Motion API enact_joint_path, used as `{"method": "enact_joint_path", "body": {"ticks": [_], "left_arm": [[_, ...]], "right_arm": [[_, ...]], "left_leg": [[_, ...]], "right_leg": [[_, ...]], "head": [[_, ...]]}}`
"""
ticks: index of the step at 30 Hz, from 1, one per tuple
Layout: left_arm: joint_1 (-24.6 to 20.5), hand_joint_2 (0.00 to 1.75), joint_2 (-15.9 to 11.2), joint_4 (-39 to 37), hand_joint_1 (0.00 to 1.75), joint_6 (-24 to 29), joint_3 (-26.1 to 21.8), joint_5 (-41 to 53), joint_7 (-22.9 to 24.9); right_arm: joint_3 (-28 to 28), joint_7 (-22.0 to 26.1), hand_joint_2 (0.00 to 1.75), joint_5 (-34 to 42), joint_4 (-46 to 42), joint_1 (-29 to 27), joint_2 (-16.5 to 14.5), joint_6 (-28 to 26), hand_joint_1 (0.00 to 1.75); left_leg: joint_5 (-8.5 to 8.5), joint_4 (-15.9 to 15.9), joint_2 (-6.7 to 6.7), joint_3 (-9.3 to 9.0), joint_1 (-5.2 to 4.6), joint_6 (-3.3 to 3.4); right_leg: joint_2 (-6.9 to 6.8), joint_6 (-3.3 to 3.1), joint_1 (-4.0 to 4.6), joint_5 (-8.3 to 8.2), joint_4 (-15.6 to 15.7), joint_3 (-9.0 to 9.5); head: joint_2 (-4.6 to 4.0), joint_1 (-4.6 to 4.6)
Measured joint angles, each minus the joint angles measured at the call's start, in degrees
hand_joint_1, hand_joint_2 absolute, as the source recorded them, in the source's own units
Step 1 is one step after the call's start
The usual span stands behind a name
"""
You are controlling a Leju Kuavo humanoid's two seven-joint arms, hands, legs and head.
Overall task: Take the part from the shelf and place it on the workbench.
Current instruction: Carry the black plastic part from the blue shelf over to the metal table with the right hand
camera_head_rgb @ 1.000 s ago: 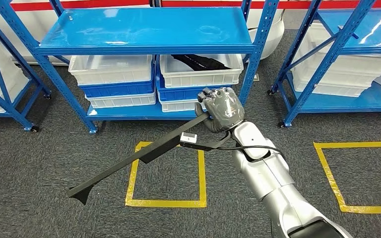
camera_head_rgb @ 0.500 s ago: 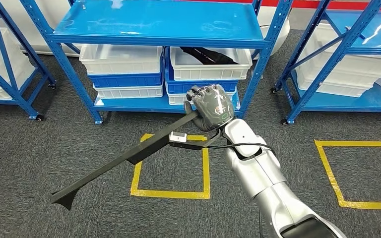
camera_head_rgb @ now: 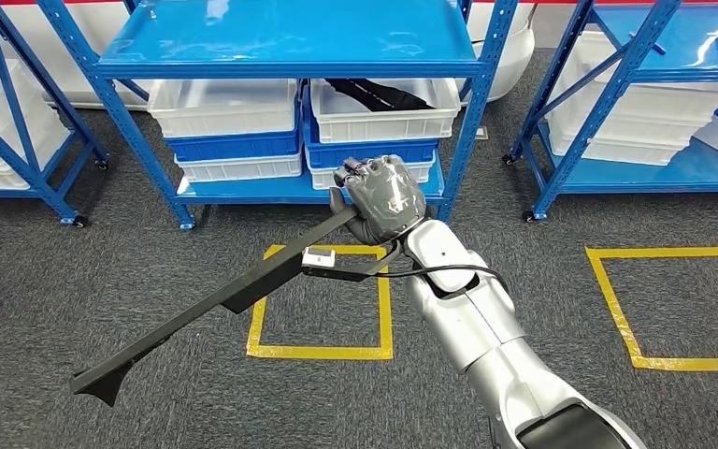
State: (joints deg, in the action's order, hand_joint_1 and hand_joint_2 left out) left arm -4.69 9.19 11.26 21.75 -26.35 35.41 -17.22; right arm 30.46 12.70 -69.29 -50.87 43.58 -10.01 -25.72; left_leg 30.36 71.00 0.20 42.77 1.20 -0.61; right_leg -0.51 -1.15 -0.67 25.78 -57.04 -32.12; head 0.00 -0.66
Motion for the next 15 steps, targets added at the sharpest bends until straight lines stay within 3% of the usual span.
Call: {"method": "enact_joint_path", "body": {"ticks": [1,2,4,6,10,12,14,15], "left_arm": [[0.01,1.75,-0.03,0.0,0.0,0.0,-0.02,0.0,0.09],[0.01,1.75,-0.06,0.0,0.0,-0.01,-0.04,0.0,0.16],[-0.02,1.75,-0.17,0.0,0.0,-0.05,-0.1,0.0,0.24],[-0.03,1.75,-0.25,0.0,0.0,-0.15,-0.19,-0.01,0.27],[-0.01,1.75,-0.26,0.0,0.0,-0.08,-0.39,-0.38,0.13],[0.01,1.75,-0.21,0.0,0.0,0.18,-0.51,-0.66,0.0],[0.02,1.75,-0.2,0.0,0.0,0.43,-0.65,-0.74,-0.05],[0.04,1.75,-0.19,0.0,0.0,0.5,-0.75,-0.76,-0.05]], "right_arm": [[0.01,-0.19,0.0,-0.09,0.02,-0.18,-0.04,0.14,1.75],[0.01,-0.34,0.0,-0.17,0.04,-0.34,-0.09,0.22,1.75],[0.01,-0.49,0.0,-0.27,0.05,-0.48,-0.3,0.28,1.75],[0.03,-0.53,0.0,-0.3,0.05,-0.45,-0.66,0.31,1.75],[0.13,-0.51,0.0,-0.37,0.05,-0.36,-1.1,0.33,1.75],[0.21,-0.44,0.0,-0.43,0.05,-0.33,-1.12,0.34,1.75],[0.29,-0.37,0.0,-0.54,0.13,-0.31,-1.15,0.41,1.75],[0.33,-0.35,0.0,-0.6,0.21,-0.32,-1.16,0.45,1.75]], "left_leg": [[0.18,1.06,-0.03,-0.34,0.2,-0.29],[-0.58,-0.02,-0.07,-1.75,0.44,-0.52],[-2.32,-6.37,-0.1,-6.42,0.89,-0.82],[-3.18,-10.44,0.1,-8.97,0.78,-0.51],[-4.37,-11.25,0.14,-8.35,0.33,1.44],[-5.43,-11.84,-0.03,-7.7,0.35,2.68],[-6.41,-11.89,-0.08,-6.59,0.2,3.16],[-6.88,-11.88,-0.09,-5.97,0.15,3.15]], "right_leg": [[-0.02,0.15,-0.02,-0.29,-0.2,-0.57],[-0.02,0.31,-0.1,-0.52,-0.49,-1.13],[0.0,0.67,-0.25,-0.79,-1.28,-2.16],[0.06,1.19,-0.09,-1.09,-1.85,-2.89],[0.2,2.66,0.22,-1.47,-2.23,-3.71],[0.28,2.44,0.19,1.28,-5.98,-5.46],[0.33,1.95,0.06,5.57,-13.54,-8.16],[0.33,2.0,0.04,7.03,-16.85,-9.07]], "head": [[0.0,0.01],[0.0,0.01],[0.0,-0.01],[0.0,-0.01],[0.0,0.06],[0.0,0.21],[0.0,0.37],[0.0,0.4]]}}
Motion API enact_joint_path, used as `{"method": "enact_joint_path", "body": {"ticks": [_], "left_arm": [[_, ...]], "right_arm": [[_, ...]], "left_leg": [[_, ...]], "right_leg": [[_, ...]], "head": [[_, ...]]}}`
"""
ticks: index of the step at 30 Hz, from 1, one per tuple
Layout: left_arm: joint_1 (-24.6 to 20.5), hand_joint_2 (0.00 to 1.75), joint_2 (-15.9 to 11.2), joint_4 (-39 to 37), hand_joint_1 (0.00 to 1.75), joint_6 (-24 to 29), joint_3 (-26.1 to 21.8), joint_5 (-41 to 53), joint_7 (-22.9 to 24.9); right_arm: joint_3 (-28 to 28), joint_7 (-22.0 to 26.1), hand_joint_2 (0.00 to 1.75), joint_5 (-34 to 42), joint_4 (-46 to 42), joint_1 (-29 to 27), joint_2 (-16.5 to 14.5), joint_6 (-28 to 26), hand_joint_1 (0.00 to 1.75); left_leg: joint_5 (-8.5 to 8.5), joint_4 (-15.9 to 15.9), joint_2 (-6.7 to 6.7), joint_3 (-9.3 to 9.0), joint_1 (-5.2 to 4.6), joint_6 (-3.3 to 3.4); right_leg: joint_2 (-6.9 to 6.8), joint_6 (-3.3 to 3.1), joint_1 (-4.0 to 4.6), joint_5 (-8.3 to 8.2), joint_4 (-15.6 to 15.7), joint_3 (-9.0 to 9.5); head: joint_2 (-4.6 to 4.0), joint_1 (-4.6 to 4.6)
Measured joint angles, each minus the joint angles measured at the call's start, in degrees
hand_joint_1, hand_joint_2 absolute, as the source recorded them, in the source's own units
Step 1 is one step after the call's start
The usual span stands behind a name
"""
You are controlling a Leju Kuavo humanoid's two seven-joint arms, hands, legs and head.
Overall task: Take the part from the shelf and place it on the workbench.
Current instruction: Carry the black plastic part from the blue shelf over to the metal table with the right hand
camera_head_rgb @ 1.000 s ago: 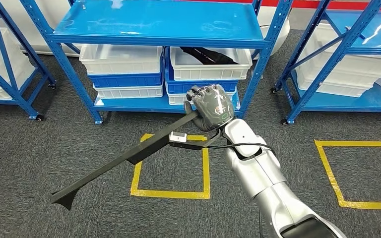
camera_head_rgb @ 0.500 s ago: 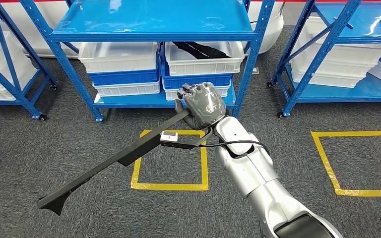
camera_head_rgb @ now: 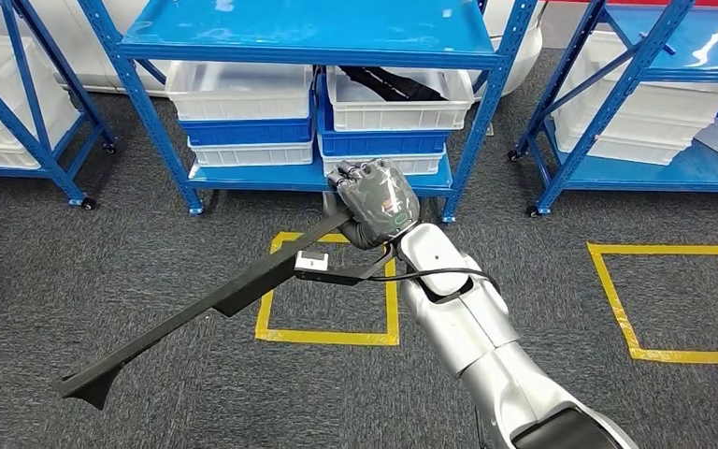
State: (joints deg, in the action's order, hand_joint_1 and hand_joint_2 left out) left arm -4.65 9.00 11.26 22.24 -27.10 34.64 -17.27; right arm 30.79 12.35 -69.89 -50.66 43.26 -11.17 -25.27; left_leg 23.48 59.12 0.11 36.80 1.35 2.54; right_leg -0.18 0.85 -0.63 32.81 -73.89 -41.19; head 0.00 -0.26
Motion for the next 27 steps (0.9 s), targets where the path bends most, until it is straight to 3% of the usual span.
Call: {"method": "enact_joint_path", "body": {"ticks": [1,2,4,5,7,9,11,12,14,15,16,17,18,20,21,22,25,27], "left_arm": [[0.02,1.75,0.01,0.0,0.0,0.03,-0.14,-0.02,0.0],[0.04,1.75,0.01,0.0,0.0,0.05,-0.3,-0.02,0.0],[0.06,1.75,0.05,0.0,0.0,0.05,-0.53,-0.03,0.0],[0.06,1.75,0.1,0.0,0.0,0.07,-0.58,-0.04,0.0],[0.07,1.75,0.21,0.0,0.0,0.09,-0.63,-0.07,0.0],[0.12,1.75,0.3,-0.01,0.0,0.1,-0.66,-0.1,0.0],[0.27,1.75,0.32,-0.02,0.0,0.12,-0.7,-0.11,0.01],[0.38,1.75,0.32,-0.02,0.0,0.13,-0.73,-0.13,0.01],[0.53,1.75,0.27,-0.02,0.0,0.13,-0.78,-0.17,0.02],[0.57,1.75,0.24,-0.02,0.0,0.14,-0.81,-0.19,0.02],[0.6,1.75,0.2,-0.02,0.0,0.14,-0.86,-0.2,0.02],[0.62,1.75,0.17,-0.02,0.0,0.14,-0.89,-0.2,0.02],[0.63,1.75,0.15,-0.02,0.0,0.14,-0.92,-0.2,0.02],[0.59,1.75,0.11,-0.02,0.0,0.16,-0.94,-0.18,0.01],[0.58,1.75,0.11,-0.02,0.0,0.2,-0.94,-0.13,0.01],[0.58,1.75,0.11,-0.02,0.0,0.25,-0.95,-0.07,0.01],[0.6,1.75,0.17,-0.02,0.0,0.49,-0.96,0.08,-0.02],[0.58,1.75,0.31,-0.02,0.0,0.67,-0.96,0.13,-0.19]], "right_arm": [[0.04,0.01,0.0,-0.06,0.09,-0.01,-0.02,0.03,1.75],[0.08,0.03,0.0,-0.1,0.16,0.0,-0.06,0.04,1.75],[0.17,0.08,0.0,-0.13,0.21,0.12,-0.28,0.04,1.75],[0.22,0.1,0.0,-0.14,0.21,0.23,-0.49,0.04,1.75],[0.32,0.11,0.0,-0.14,0.21,0.46,-0.83,0.04,1.75],[0.39,0.11,0.0,-0.14,0.23,0.6,-0.97,0.04,1.75],[0.42,0.12,0.0,-0.16,0.29,0.7,-1.18,0.05,1.75],[0.43,0.12,0.0,-0.18,0.34,0.73,-1.3,0.06,1.75],[0.44,0.12,0.0,-0.18,0.45,0.7,-1.44,0.07,1.75],[0.44,0.13,0.0,-0.19,0.55,0.66,-1.45,0.08,1.75],[0.45,0.13,0.0,-0.19,0.66,0.6,-1.44,0.08,1.75],[0.46,0.13,0.0,-0.19,0.75,0.55,-1.44,0.09,1.75],[0.47,0.13,0.0,-0.18,0.82,0.55,-1.44,0.08,1.75],[0.48,0.11,0.0,-0.15,0.87,0.76,-1.48,0.07,1.75],[0.48,0.1,0.0,-0.14,0.91,0.97,-1.52,0.07,1.75],[0.48,0.09,0.0,-0.11,0.95,1.23,-1.59,0.09,1.75],[0.44,0.07,0.0,-0.03,1.14,2.13,-1.73,0.21,1.75],[0.37,0.05,0.0,0.04,1.31,2.67,-1.62,0.24,1.75]], "left_leg": [[-0.49,0.01,0.0,0.62,-0.06,-0.06],[-0.98,0.02,0.0,1.22,-0.11,-0.16],[-1.93,0.04,0.03,2.22,-0.18,-0.49],[-2.37,0.06,0.05,2.6,-0.25,-0.77],[-3.28,-0.1,0.04,2.9,-0.28,-1.48],[-4.09,-0.5,0.04,3.0,-0.18,-2.26],[-2.85,0.16,0.04,3.72,0.04,-2.86],[-0.79,1.77,0.06,4.43,0.15,-3.1],[4.69,8.22,0.04,6.46,0.26,-3.58],[6.51,11.71,0.06,7.3,0.28,-3.81],[7.17,13.99,0.05,7.48,0.29,-3.97],[6.77,14.24,0.04,6.65,0.31,-4.02],[5.69,12.22,0.02,4.61,0.32,-4.0],[4.17,5.13,0.06,-0.79,0.23,-3.6],[3.8,2.55,0.11,-2.61,0.06,-3.23],[3.84,1.15,0.15,-3.46,-0.13,-2.86],[3.05,0.33,0.04,-3.16,-0.39,-1.58],[1.92,-0.44,-0.2,-2.67,-0.26,-0.49]], "right_leg": [[0.0,0.25,-0.01,0.56,-1.51,0.07],[0.0,0.6,-0.01,0.24,-0.84,1.25],[-0.01,1.06,0.02,-1.62,6.34,6.64],[0.01,0.92,0.14,-2.1,10.5,9.47],[0.13,0.39,0.56,-2.41,15.22,12.15],[0.23,-0.28,0.63,-2.98,15.78,11.62],[0.12,-1.33,0.09,-3.88,16.04,11.16],[0.04,-1.86,-0.15,-4.47,16.11,10.84],[-0.05,-2.5,-0.05,-5.52,16.02,9.85],[-0.07,-2.53,0.04,-5.98,15.95,9.26],[-0.07,-2.45,0.11,-6.37,15.85,8.67],[-0.08,-2.34,0.14,-6.69,15.74,8.15],[-0.07,-2.16,0.14,-6.94,15.58,7.7],[-0.06,-1.77,0.21,-7.28,15.16,7.0],[-0.06,-1.53,0.27,-7.43,14.99,6.79],[-0.07,-1.24,0.36,-7.6,14.88,6.64],[-0.04,-0.08,0.48,-8.18,14.93,6.18],[0.05,0.05,0.52,-6.35,12.68,4.91]], "head": [[0.0,0.01],[0.0,0.02],[0.0,0.07],[0.0,0.08],[0.0,0.06],[0.0,0.12],[0.0,0.13],[0.0,0.08],[0.0,-0.09],[0.0,-0.13],[0.0,-0.14],[0.0,-0.15],[0.0,-0.16],[0.0,-0.15],[0.0,-0.1],[0.0,-0.11],[0.0,-0.17],[0.0,-0.03]]}}
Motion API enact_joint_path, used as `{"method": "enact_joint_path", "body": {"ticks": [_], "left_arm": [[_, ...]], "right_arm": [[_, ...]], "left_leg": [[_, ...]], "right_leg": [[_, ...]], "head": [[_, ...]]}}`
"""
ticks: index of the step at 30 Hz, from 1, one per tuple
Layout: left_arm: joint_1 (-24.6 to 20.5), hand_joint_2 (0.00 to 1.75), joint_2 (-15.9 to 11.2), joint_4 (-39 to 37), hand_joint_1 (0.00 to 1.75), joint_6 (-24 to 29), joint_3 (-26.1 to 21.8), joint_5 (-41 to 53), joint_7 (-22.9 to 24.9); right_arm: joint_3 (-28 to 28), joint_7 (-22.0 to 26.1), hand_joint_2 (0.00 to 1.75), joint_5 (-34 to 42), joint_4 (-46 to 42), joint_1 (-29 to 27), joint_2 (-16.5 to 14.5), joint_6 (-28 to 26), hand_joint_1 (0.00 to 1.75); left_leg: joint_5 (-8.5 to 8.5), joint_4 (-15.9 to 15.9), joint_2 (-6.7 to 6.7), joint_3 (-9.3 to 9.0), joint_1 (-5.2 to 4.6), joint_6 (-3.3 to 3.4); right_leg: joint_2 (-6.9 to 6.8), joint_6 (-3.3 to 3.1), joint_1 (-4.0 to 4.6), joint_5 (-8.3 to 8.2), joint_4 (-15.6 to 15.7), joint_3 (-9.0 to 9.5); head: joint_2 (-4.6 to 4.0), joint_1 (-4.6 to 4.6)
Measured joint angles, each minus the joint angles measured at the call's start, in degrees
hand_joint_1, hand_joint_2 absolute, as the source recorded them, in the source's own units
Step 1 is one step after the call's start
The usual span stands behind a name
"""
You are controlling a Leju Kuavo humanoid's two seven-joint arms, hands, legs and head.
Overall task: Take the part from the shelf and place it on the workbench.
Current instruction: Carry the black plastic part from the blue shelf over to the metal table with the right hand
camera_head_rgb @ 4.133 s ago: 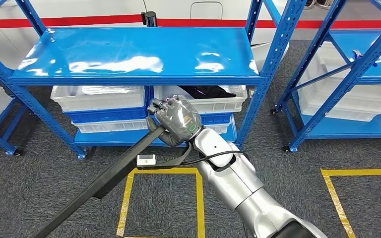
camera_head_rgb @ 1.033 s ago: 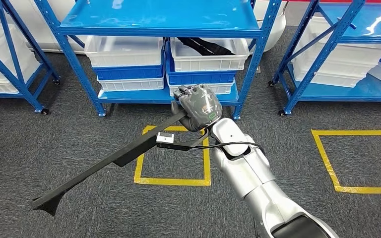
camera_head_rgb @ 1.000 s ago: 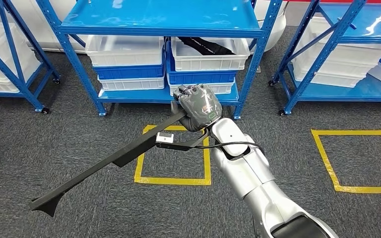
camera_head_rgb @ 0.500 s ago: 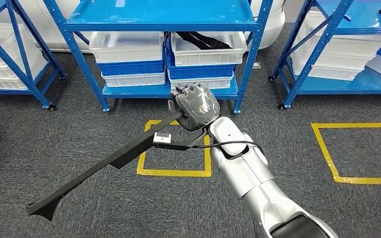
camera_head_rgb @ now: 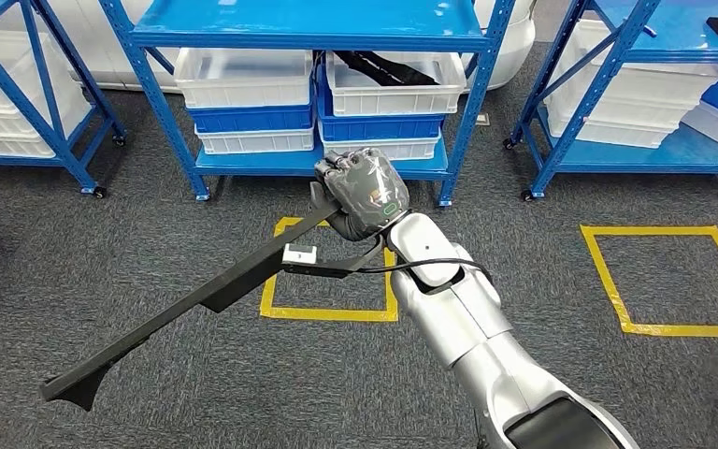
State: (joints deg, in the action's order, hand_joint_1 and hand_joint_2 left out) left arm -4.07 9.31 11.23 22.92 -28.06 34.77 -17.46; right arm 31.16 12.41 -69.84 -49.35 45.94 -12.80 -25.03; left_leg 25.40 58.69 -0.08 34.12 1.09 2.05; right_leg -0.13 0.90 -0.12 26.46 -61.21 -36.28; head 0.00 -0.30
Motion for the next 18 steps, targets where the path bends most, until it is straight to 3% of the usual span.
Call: {"method": "enact_joint_path", "body": {"ticks": [3,4,5,6,7,9,11,13,14,15,18], "left_arm": [[0.0,1.75,0.11,0.0,0.0,0.09,-0.01,0.17,-0.51],[0.02,1.75,0.11,0.0,0.0,0.08,-0.01,0.28,-0.67],[0.03,1.75,0.11,0.0,0.0,0.04,-0.01,0.39,-0.8],[0.03,1.75,0.11,0.0,0.0,0.01,-0.01,0.51,-0.88],[0.03,1.75,0.11,0.0,0.0,-0.02,-0.01,0.6,-0.94],[0.02,1.75,0.13,0.0,0.0,0.02,-0.01,0.68,-0.91],[0.0,1.75,0.16,0.0,0.0,0.17,-0.01,0.71,-0.75],[0.02,1.75,0.21,0.0,0.0,0.27,-0.02,0.71,-0.69],[0.05,1.75,0.21,0.0,0.0,0.28,-0.03,0.74,-0.76],[0.09,1.75,0.21,0.0,0.0,0.26,-0.04,0.83,-0.86],[0.15,1.75,0.19,0.0,0.0,0.21,-0.05,1.27,-1.03]], "right_arm": [[-0.05,-0.05,0.0,0.18,0.29,0.28,0.34,0.0,1.75],[-0.06,-0.07,0.0,0.21,0.38,0.25,0.52,0.0,1.75],[-0.06,-0.1,0.0,0.23,0.46,0.22,0.71,0.0,1.75],[-0.06,-0.12,0.0,0.25,0.51,0.22,0.85,0.0,1.75],[-0.06,-0.15,0.0,0.26,0.52,0.26,0.93,0.0,1.75],[-0.05,-0.19,0.0,0.28,0.48,0.44,0.86,0.07,1.75],[-0.04,-0.28,0.0,0.32,0.44,0.64,0.73,0.4,1.75],[-0.02,-0.44,0.0,0.35,0.44,0.79,0.66,0.69,1.75],[-0.01,-0.51,0.0,0.36,0.44,0.88,0.59,0.72,1.75],[-0.01,-0.57,0.0,0.39,0.44,0.95,0.56,0.68,1.75],[0.01,-0.83,0.0,0.46,0.45,0.77,0.63,0.53,1.75]], "left_leg": [[-1.52,-0.27,-0.1,1.64,-0.01,0.58],[-2.01,-0.26,-0.1,2.29,-0.03,0.53],[-2.52,-0.24,-0.1,2.94,-0.03,0.43],[-3.01,-0.23,-0.09,3.54,-0.02,0.28],[-3.47,-0.22,-0.09,4.05,-0.01,0.09],[-4.38,-0.25,-0.09,4.78,-0.05,-0.51],[-5.29,-0.42,-0.1,5.02,-0.1,-1.3],[-5.97,-0.78,-0.07,5.1,0.08,-2.14],[-5.45,-0.58,-0.04,5.36,0.22,-2.48],[-3.82,0.57,-0.02,5.86,0.35,-2.77],[4.23,10.24,0.1,8.75,0.51,-3.42]], "right_leg": [[0.04,-0.44,-0.24,5.97,-10.11,-3.6],[0.04,-0.24,-0.33,7.02,-12.65,-4.13],[0.04,0.14,-0.4,7.13,-13.28,-3.65],[0.03,0.62,-0.46,6.38,-11.64,-2.03],[0.03,0.99,-0.53,5.24,-8.12,0.55],[0.08,0.95,-0.37,4.14,-0.11,5.85],[0.21,0.31,0.02,4.1,3.52,7.53],[0.27,-0.62,-0.08,3.33,3.81,6.93],[0.24,-1.23,-0.28,2.81,3.92,6.81],[0.14,-1.94,-0.53,2.18,4.11,6.57],[-0.05,-3.12,-0.47,0.41,4.19,5.0]], "head": [[0.0,0.21],[0.0,0.21],[0.0,0.22],[0.0,0.24],[0.0,0.24],[0.0,0.16],[0.0,0.15],[0.0,0.19],[0.0,0.12],[0.0,0.06],[0.0,-0.17]]}}
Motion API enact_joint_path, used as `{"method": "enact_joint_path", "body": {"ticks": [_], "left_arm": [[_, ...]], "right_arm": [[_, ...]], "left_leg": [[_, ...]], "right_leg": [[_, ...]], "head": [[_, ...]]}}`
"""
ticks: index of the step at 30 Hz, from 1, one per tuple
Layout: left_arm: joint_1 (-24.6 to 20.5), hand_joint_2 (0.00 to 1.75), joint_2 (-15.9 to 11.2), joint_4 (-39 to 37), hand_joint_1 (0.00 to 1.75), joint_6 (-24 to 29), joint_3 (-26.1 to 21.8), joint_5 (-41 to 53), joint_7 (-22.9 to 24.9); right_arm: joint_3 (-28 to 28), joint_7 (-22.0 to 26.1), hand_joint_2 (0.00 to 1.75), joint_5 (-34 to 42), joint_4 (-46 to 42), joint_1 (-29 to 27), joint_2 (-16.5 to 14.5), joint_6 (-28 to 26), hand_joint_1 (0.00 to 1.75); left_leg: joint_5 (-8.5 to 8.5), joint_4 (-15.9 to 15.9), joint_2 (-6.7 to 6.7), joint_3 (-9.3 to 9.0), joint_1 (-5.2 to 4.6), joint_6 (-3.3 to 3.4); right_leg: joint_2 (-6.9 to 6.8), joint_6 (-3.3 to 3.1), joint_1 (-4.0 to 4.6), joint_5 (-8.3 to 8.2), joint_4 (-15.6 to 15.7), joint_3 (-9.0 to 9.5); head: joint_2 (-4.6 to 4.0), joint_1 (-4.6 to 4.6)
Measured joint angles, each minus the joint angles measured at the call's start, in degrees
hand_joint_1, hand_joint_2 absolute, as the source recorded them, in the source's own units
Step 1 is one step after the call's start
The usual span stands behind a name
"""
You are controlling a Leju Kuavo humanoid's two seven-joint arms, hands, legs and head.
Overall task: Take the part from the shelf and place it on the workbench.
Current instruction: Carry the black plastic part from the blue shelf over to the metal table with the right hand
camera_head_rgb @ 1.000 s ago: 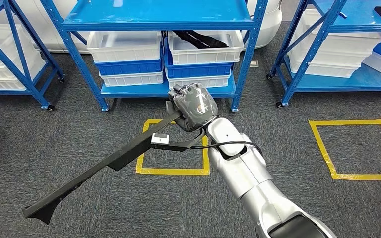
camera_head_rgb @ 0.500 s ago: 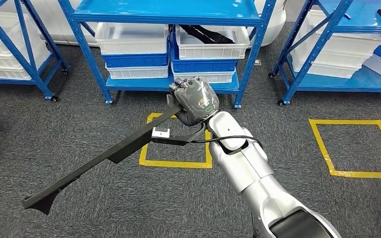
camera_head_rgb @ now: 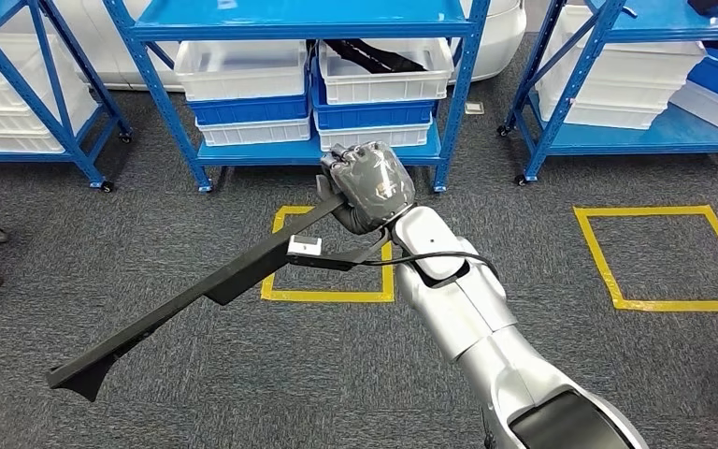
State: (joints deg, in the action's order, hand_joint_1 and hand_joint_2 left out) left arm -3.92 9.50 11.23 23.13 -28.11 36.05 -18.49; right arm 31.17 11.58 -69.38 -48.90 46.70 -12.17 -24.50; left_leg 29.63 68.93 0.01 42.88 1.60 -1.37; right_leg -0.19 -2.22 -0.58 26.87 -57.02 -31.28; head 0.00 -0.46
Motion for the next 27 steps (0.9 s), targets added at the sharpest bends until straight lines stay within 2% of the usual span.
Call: {"method": "enact_joint_path", "body": {"ticks": [1,2,3,4,5,6,7,8,10,11,12,13,15,16,17,18,19,20,21,22,23,24,25,26,27], "left_arm": [[0.0,1.75,-0.01,0.0,0.0,0.0,-0.01,0.09,-0.01],[0.01,1.75,-0.02,0.0,0.0,0.0,-0.01,0.16,-0.01],[0.01,1.75,-0.03,0.0,0.0,0.0,-0.02,0.24,-0.03],[0.0,1.75,-0.04,0.0,0.0,0.0,-0.02,0.32,-0.06],[-0.04,1.75,-0.05,0.01,0.0,0.0,-0.02,0.39,-0.1],[-0.07,1.75,-0.08,0.01,0.0,0.0,-0.02,0.44,-0.15],[-0.1,1.75,-0.09,0.02,0.0,0.0,-0.03,0.48,-0.22],[-0.12,1.75,-0.08,0.02,0.0,-0.01,-0.03,0.48,-0.3],[-0.1,1.75,0.02,0.02,0.0,-0.09,-0.07,0.45,-0.44],[-0.09,1.75,0.1,0.02,0.0,-0.13,-0.09,0.43,-0.46],[-0.1,1.75,0.19,0.02,0.0,-0.14,-0.11,0.39,-0.45],[-0.11,1.75,0.29,0.02,0.0,-0.09,-0.14,0.34,-0.44],[-0.11,1.75,0.45,0.02,0.0,0.02,-0.16,0.23,-0.45],[-0.09,1.75,0.52,0.01,0.0,0.03,-0.16,0.19,-0.48],[-0.06,1.75,0.61,0.01,0.0,0.02,-0.17,0.21,-0.52],[-0.05,1.75,0.71,0.0,0.0,-0.07,-0.17,0.33,-0.55],[-0.09,1.75,0.8,0.01,0.0,-0.32,-0.16,0.57,-0.5],[-0.24,1.75,0.9,0.01,0.0,-0.77,-0.14,0.89,-0.25],[-0.55,1.75,0.99,0.02,0.0,-1.38,-0.09,1.31,0.24],[-0.96,1.75,1.09,0.02,0.0,-2.0,0.0,1.73,0.81],[-1.46,1.75,1.18,0.02,0.0,-2.54,0.09,2.09,1.38],[-1.94,1.75,1.27,0.02,0.0,-2.9,0.22,2.46,1.8],[-2.29,1.75,1.33,0.02,0.0,-3.1,0.34,2.73,1.99],[-2.54,1.75,1.36,0.03,0.0,-3.25,0.44,2.92,2.1],[-2.68,1.75,1.37,0.03,0.0,-3.33,0.52,3.1,2.14]], "right_arm": [[-0.01,-0.14,0.0,-0.01,0.01,-0.27,0.13,-0.05,1.75],[-0.02,-0.28,0.0,-0.04,0.01,-0.6,0.3,-0.11,1.75],[-0.03,-0.41,0.0,-0.08,0.0,-0.93,0.48,-0.18,1.75],[-0.05,-0.51,0.0,-0.13,-0.03,-1.2,0.65,-0.23,1.75],[-0.07,-0.57,0.0,-0.19,-0.14,-1.41,0.8,-0.27,1.75],[-0.11,-0.62,0.0,-0.22,-0.32,-1.54,0.97,-0.29,1.75],[-0.15,-0.65,0.0,-0.24,-0.53,-1.66,1.1,-0.3,1.75],[-0.18,-0.68,0.0,-0.25,-0.71,-1.77,1.22,-0.31,1.75],[-0.24,-0.71,0.0,-0.26,-0.91,-2.01,1.44,-0.32,1.75],[-0.28,-0.68,0.0,-0.3,-0.96,-2.1,1.57,-0.34,1.75],[-0.34,-0.62,0.0,-0.34,-1.01,-2.16,1.73,-0.41,1.75],[-0.39,-0.57,0.0,-0.39,-1.03,-2.19,1.9,-0.56,1.75],[-0.46,-0.46,0.0,-0.38,-0.98,-2.31,2.27,-0.98,1.75],[-0.48,-0.44,0.0,-0.3,-0.91,-2.4,2.46,-1.18,1.75],[-0.49,-0.4,0.0,-0.22,-0.78,-2.5,2.67,-1.3,1.75],[-0.5,-0.34,0.0,-0.14,-0.62,-2.55,2.85,-1.42,1.75],[-0.5,-0.2,0.0,-0.07,-0.44,-2.54,2.99,-1.56,1.75],[-0.5,-0.01,0.0,-0.02,-0.25,-2.48,3.04,-1.69,1.75],[-0.49,0.16,0.0,-0.03,-0.07,-2.4,2.96,-1.8,1.75],[-0.48,0.25,0.0,-0.08,0.13,-2.33,2.85,-1.9,1.75],[-0.46,0.18,0.0,-0.18,0.35,-2.27,2.74,-2.04,1.75],[-0.45,0.02,0.0,-0.31,0.59,-2.27,2.68,-2.24,1.75],[-0.45,-0.16,0.0,-0.4,0.8,-2.34,2.73,-2.55,1.75],[-0.45,-0.31,0.0,-0.47,0.98,-2.43,2.79,-2.94,1.75],[-0.46,-0.39,0.0,-0.53,1.08,-2.53,2.88,-3.3,1.75]], "left_leg": [[1.39,3.2,0.03,0.66,0.02,-0.2],[1.59,4.81,0.02,0.49,0.03,-0.3],[0.84,4.35,0.01,-0.72,0.04,-0.28],[-0.39,1.7,0.02,-3.1,0.04,-0.09],[-1.26,-2.23,0.06,-6.07,-0.01,0.27],[-1.64,-6.01,0.09,-8.79,-0.11,0.67],[-1.69,-8.86,0.12,-10.73,-0.27,1.09],[-1.48,-10.33,0.14,-11.62,-0.48,1.45],[-2.05,-11.19,0.03,-11.66,-0.68,2.18],[-2.63,-11.8,-0.13,-11.6,-0.64,2.58],[-3.36,-12.43,-0.31,-11.46,-0.53,3.07],[-4.09,-12.99,-0.48,-11.2,-0.38,3.42],[-5.15,-13.22,-0.6,-10.13,-0.4,3.7],[-5.6,-13.19,-0.63,-9.49,-0.39,3.61],[-6.06,-13.12,-0.66,-8.85,-0.35,3.46],[-6.48,-13.02,-0.67,-8.23,-0.25,3.25],[-6.84,-12.84,-0.68,-7.64,-0.1,2.97],[-7.13,-12.56,-0.68,-7.11,0.05,2.65],[-7.45,-12.28,-0.65,-6.54,0.14,2.23],[-7.74,-12.03,-0.61,-6.13,0.15,1.79],[-8.07,-11.8,-0.53,-5.79,0.09,1.38],[-8.42,-11.72,-0.41,-5.53,0.06,0.98],[-8.74,-11.68,-0.32,-5.37,0.13,0.63],[-8.63,-11.44,-0.23,-5.02,0.3,0.36],[-7.65,-10.65,-0.19,-4.49,0.47,0.16]], "right_leg": [[0.0,-0.03,0.12,-0.47,-0.03,-0.62],[0.01,0.03,0.22,-0.91,-0.08,-1.23],[0.03,0.13,0.29,-1.29,-0.16,-1.76],[0.07,0.29,0.34,-1.6,-0.28,-2.23],[0.11,0.47,0.35,-1.84,-0.45,-2.59],[0.13,0.7,0.52,-2.04,-0.61,-2.9],[0.12,1.01,0.59,-2.24,-0.73,-3.1],[0.09,1.35,0.62,-2.45,-0.8,-3.25],[0.05,2.26,0.73,-3.04,-0.64,-3.46],[0.07,2.6,0.77,-2.94,-0.81,-3.8],[0.1,2.74,0.82,-2.18,-1.71,-4.39],[0.14,2.68,0.82,-0.71,-3.71,-5.36],[0.17,2.51,0.34,3.47,-10.82,-8.03],[0.17,2.73,0.07,4.93,-14.18,-9.02],[0.16,3.2,-0.21,5.54,-16.04,-9.21],[0.15,3.85,-0.48,5.19,-15.66,-8.29],[0.13,4.59,-0.79,4.16,-12.96,-6.19],[0.09,5.24,-1.11,3.18,-8.77,-3.39],[0.24,5.47,-1.08,2.52,-4.93,-0.79],[0.43,5.43,-0.96,2.13,-2.15,0.87],[0.63,5.1,-0.76,2.14,-0.83,1.54],[0.83,4.6,-0.48,2.09,-0.85,1.27],[0.82,4.14,-0.57,1.86,-0.96,0.66],[0.74,3.52,-0.73,1.59,-1.03,0.32],[0.66,2.78,-0.83,1.16,-1.06,-0.09]], "head": [[0.0,-0.01],[0.0,-0.02],[0.0,-0.04],[0.0,-0.05],[0.0,-0.06],[0.0,-0.03],[0.0,-0.02],[0.0,-0.02],[0.0,-0.05],[0.0,-0.06],[0.0,0.05],[0.0,0.18],[0.0,0.47],[0.0,0.51],[0.0,0.52],[0.0,0.52],[0.0,0.52],[0.0,0.56],[0.0,0.6],[0.0,0.62],[0.0,0.67],[0.0,0.62],[0.0,0.56],[0.0,0.5],[0.0,0.41]]}}
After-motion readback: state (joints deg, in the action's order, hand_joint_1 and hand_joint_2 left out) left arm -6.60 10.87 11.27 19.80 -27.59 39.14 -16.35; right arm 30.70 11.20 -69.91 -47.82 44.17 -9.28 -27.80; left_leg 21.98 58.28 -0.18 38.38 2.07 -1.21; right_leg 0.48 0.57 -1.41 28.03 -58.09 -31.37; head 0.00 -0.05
